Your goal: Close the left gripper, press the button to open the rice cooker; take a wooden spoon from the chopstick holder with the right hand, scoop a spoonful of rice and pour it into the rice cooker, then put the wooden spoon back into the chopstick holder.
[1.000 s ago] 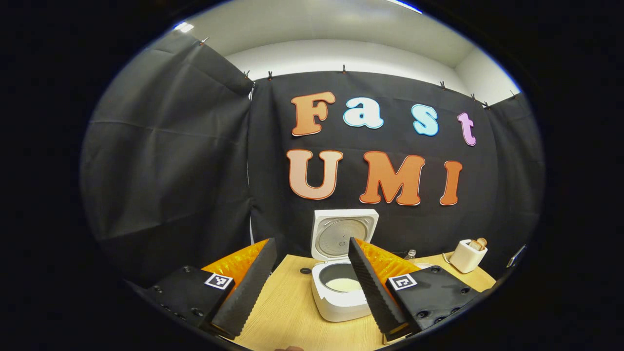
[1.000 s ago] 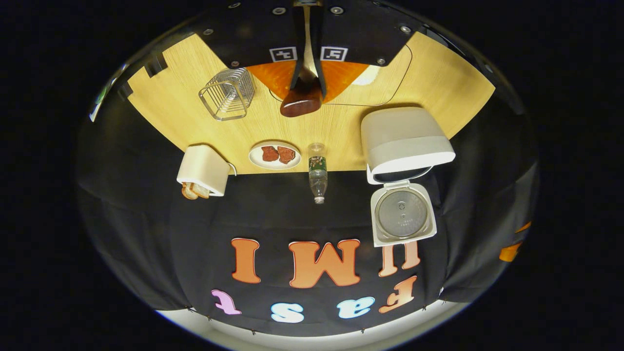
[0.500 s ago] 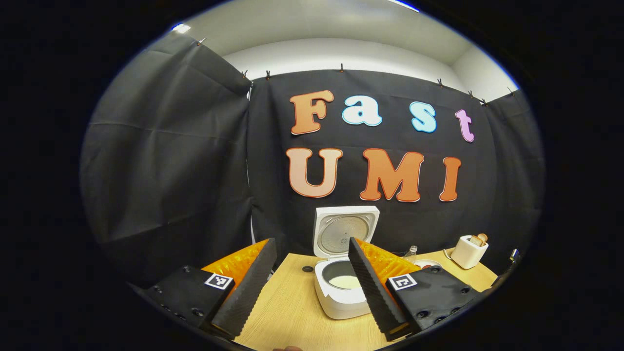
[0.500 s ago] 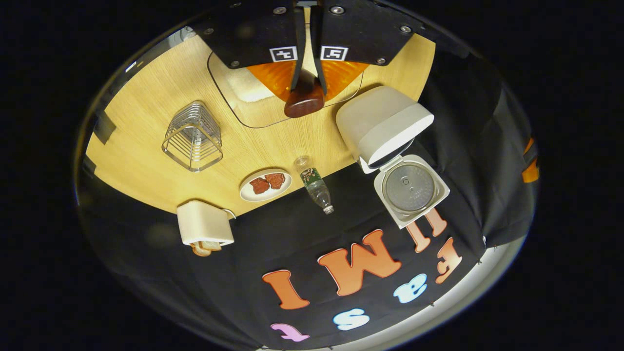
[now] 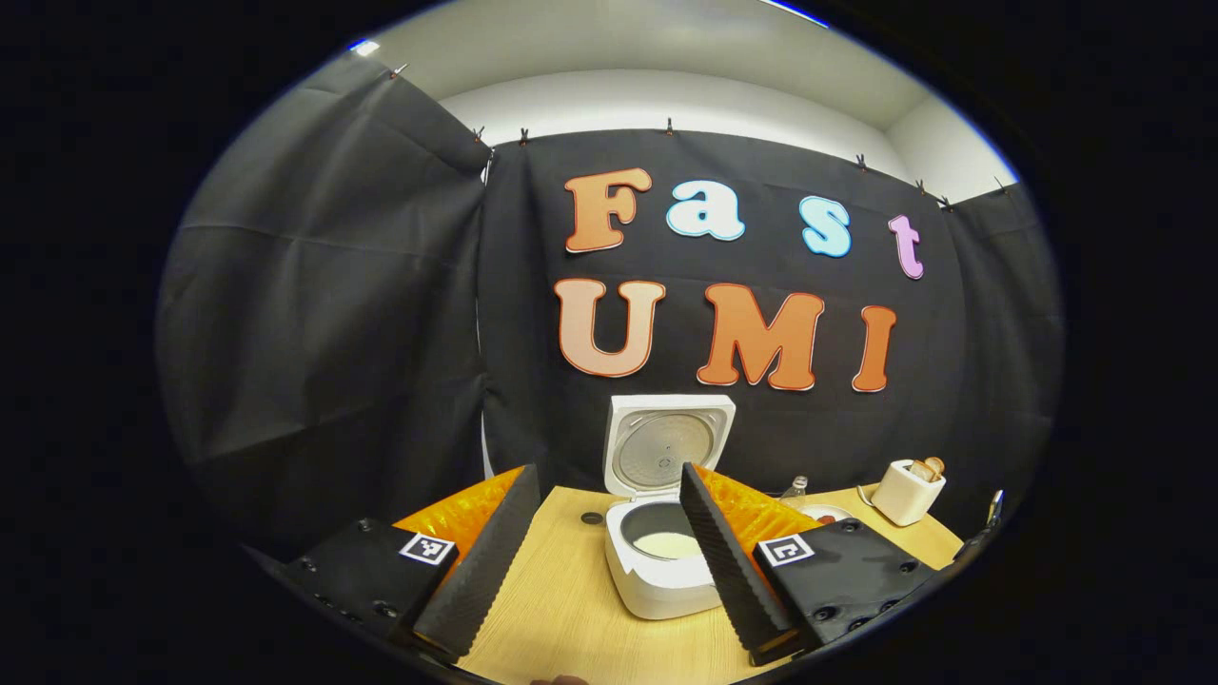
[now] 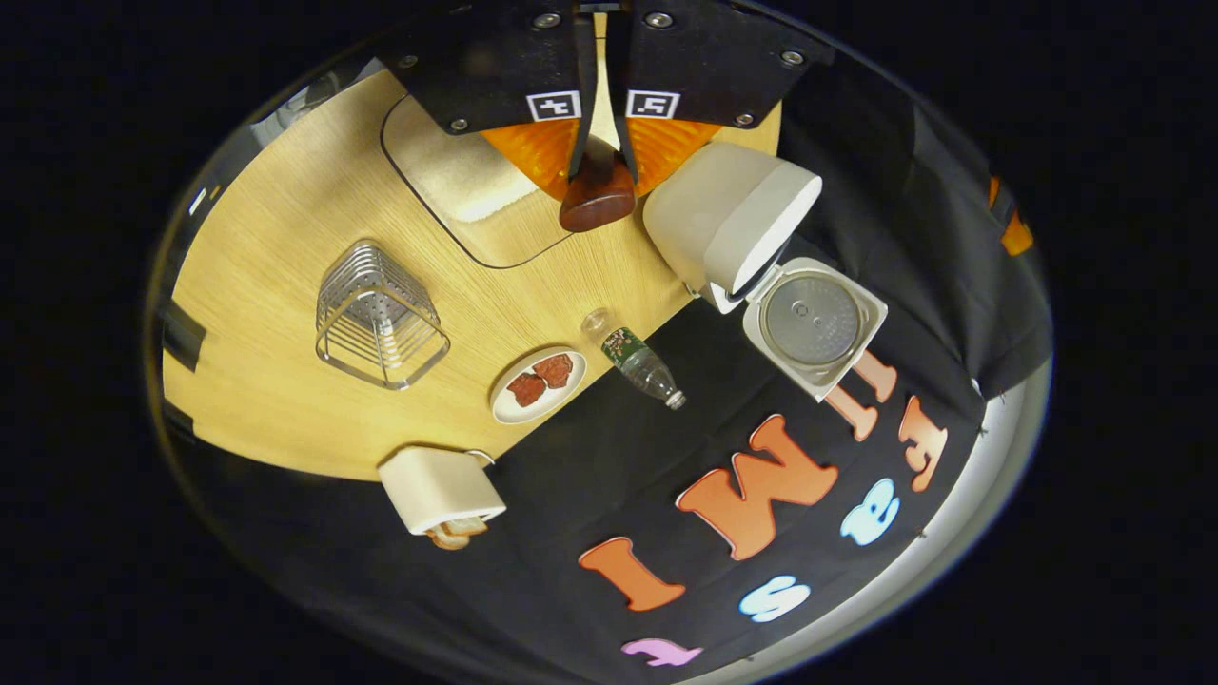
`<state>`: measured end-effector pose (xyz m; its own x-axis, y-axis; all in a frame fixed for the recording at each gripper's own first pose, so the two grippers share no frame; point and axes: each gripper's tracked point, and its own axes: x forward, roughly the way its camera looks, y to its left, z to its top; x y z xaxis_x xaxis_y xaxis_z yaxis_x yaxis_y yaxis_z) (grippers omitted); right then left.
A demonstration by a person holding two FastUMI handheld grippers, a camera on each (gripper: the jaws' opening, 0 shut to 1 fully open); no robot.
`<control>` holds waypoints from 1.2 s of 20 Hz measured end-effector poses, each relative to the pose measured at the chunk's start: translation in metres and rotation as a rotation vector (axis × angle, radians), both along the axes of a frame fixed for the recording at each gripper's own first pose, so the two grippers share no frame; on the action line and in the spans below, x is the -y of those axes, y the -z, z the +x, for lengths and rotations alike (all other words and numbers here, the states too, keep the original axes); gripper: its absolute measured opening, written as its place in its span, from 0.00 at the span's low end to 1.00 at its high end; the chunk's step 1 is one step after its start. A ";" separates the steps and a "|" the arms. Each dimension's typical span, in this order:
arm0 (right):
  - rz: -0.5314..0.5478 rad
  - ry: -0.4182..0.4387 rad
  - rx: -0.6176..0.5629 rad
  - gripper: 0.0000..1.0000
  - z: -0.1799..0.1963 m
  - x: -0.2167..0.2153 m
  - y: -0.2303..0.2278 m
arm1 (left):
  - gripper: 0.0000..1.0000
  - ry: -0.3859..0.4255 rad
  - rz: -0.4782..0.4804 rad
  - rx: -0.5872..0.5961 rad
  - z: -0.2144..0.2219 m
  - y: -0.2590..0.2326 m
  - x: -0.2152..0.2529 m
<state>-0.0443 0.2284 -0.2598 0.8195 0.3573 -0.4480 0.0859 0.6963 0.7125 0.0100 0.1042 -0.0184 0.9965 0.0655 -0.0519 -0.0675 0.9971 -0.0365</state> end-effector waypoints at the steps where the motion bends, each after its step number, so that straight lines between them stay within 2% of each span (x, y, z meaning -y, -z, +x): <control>1: 0.056 0.011 -0.021 0.04 -0.001 -0.001 0.001 | 1.00 -0.001 0.003 0.000 0.000 -0.001 0.000; 5: 0.212 0.049 -0.086 0.03 0.004 0.001 0.011 | 1.00 0.004 -0.004 0.000 0.002 -0.002 0.000; 8: 0.360 0.100 -0.163 0.03 -0.002 0.011 0.023 | 1.00 0.007 -0.005 -0.005 0.003 0.000 0.002; 11: 0.463 0.150 -0.217 0.03 -0.006 0.020 0.033 | 1.00 0.004 0.002 0.001 0.002 -0.004 0.001; 16: 0.532 0.168 -0.208 0.04 -0.011 0.034 0.012 | 1.00 -0.001 -0.002 0.010 0.001 -0.007 0.003; 24: 0.617 0.174 -0.164 0.03 0.002 0.046 -0.037 | 1.00 -0.004 -0.001 0.005 0.001 -0.005 0.009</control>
<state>-0.0418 0.1819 -0.2224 0.8269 0.4569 -0.3278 0.3021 0.1308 0.9443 0.0109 0.0951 -0.0131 0.9965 0.0691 -0.0469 -0.0709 0.9968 -0.0382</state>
